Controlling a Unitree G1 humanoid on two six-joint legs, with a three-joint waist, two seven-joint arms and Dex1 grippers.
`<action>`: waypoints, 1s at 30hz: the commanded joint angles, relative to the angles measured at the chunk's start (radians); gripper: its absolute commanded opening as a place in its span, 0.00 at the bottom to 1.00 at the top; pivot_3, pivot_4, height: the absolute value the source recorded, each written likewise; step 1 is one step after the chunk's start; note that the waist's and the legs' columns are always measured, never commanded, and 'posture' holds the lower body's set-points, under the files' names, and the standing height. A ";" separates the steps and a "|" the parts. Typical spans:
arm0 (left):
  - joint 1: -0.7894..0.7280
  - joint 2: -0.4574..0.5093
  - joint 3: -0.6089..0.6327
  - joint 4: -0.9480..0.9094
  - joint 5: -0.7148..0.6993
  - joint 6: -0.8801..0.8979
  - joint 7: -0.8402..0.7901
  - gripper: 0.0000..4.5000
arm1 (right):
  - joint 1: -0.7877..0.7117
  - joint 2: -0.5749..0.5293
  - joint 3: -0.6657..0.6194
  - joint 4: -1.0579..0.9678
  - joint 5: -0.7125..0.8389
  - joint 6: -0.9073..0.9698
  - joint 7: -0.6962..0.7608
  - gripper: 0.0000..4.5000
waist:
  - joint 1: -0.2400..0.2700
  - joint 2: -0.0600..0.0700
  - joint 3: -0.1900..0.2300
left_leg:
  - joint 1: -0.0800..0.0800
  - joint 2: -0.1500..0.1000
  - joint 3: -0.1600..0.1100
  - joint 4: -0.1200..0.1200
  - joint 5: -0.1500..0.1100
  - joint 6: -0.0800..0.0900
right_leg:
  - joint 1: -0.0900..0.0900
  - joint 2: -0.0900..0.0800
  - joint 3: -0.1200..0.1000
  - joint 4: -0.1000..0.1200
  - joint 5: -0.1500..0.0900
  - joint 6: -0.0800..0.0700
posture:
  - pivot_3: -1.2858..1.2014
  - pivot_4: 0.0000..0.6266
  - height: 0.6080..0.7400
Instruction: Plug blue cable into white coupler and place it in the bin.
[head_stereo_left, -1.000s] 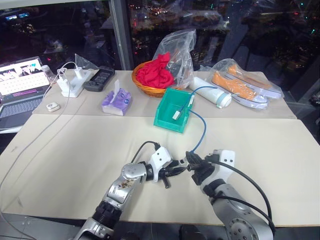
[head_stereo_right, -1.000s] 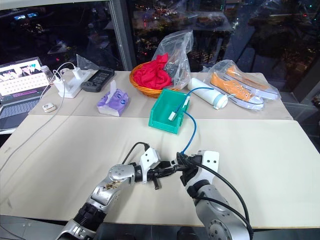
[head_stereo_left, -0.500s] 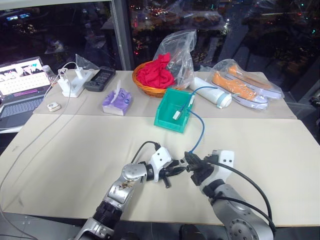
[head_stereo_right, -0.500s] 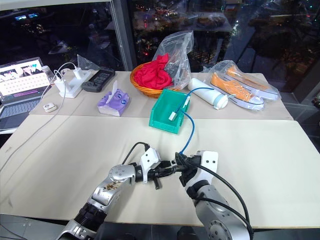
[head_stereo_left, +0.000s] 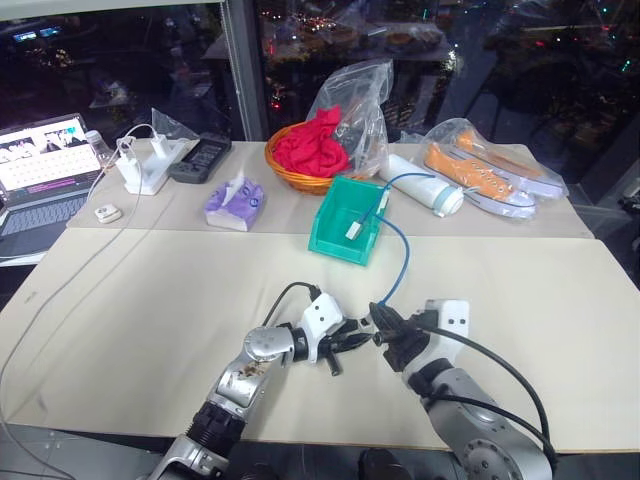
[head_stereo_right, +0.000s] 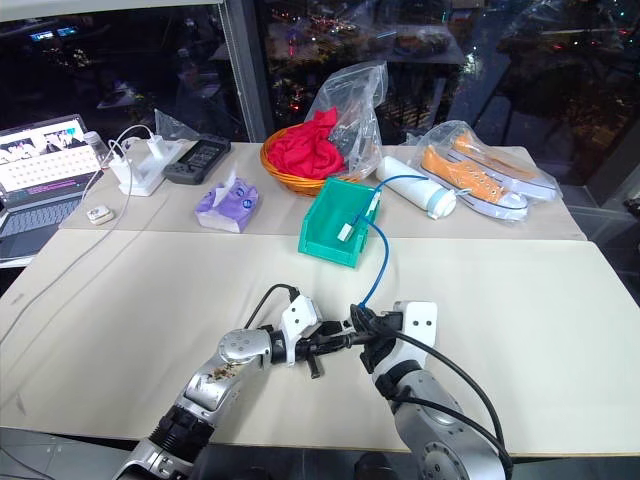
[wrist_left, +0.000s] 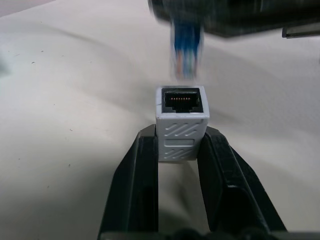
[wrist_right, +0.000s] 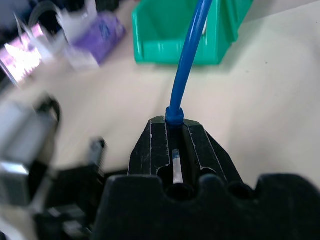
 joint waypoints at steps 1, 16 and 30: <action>-0.007 0.000 0.003 -0.003 -0.004 -0.003 0.000 0.14 | 0.013 0.001 0.040 0.000 -0.022 -0.045 0.007 0.00 | -0.001 0.000 0.000 | 0.000 0.000 0.000 0.000 0.000 0.000 | 0.000 0.000 0.000 0.000 0.000 0.000 | 0.52 0.24 0.86; -0.001 0.009 0.003 -0.015 -0.005 0.000 0.003 0.14 | 0.009 -0.025 0.062 0.050 -0.076 -0.069 -0.007 0.00 | -0.006 0.000 0.000 | 0.000 0.000 0.000 0.002 0.000 0.000 | 0.001 0.000 0.000 0.002 0.000 0.000 | 0.52 0.24 0.86; 0.010 0.023 0.019 -0.048 -0.024 0.024 0.004 0.14 | 0.005 -0.177 0.236 0.153 -0.338 -0.156 -0.002 0.00 | -0.019 0.000 0.000 | 0.003 0.000 0.000 0.003 0.000 0.000 | 0.004 0.000 0.000 0.003 0.000 0.000 | 0.52 0.24 0.86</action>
